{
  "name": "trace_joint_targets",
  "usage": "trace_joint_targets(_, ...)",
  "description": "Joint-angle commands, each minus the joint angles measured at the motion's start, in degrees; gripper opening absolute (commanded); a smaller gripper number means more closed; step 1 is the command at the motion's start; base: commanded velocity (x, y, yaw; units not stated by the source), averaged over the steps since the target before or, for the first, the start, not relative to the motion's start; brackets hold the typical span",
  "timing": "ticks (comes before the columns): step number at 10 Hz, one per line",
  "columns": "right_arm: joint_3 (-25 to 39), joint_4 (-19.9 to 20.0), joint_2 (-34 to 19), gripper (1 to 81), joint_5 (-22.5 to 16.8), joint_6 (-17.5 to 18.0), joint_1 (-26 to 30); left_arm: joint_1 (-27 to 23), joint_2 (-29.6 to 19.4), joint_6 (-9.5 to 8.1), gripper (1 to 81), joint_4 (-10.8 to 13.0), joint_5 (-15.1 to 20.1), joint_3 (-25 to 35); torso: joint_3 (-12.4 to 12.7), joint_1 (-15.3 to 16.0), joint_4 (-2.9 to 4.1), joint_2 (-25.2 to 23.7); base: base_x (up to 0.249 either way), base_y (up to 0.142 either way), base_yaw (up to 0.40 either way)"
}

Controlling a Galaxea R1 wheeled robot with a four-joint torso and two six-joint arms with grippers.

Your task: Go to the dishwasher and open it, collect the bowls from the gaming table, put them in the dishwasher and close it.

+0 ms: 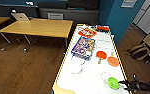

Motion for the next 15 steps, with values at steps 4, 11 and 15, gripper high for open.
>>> trace_joint_targets(4, -1.3, 1.2, 1.3, 81.1, -1.5, 0.1, 4.9, 0.5, -0.2, 0.02, 81.1, -0.2, 4.2, 0.3, 0.0, 0.0, 0.0, 0.0, 0.0, 0.0, 0.0)
trace_joint_targets(11, 1.2, 1.1, -0.2, 1.0, 2.1, -0.5, 1.7, 0.6, -1.2, 0.03, 81.1, -0.6, 4.2, 0.7, 0.0, 0.0, 0.0, 0.0, 0.0, 0.0, 0.0)
trace_joint_targets(15, 22.4, 0.7, -21.9, 1.0, 1.0, -0.8, 4.4, -1.4, -3.6, 0.11, 81.1, 0.0, 3.8, 8.9, 0.0, 0.0, 0.0, 0.0, 0.0, 0.0, 0.0)
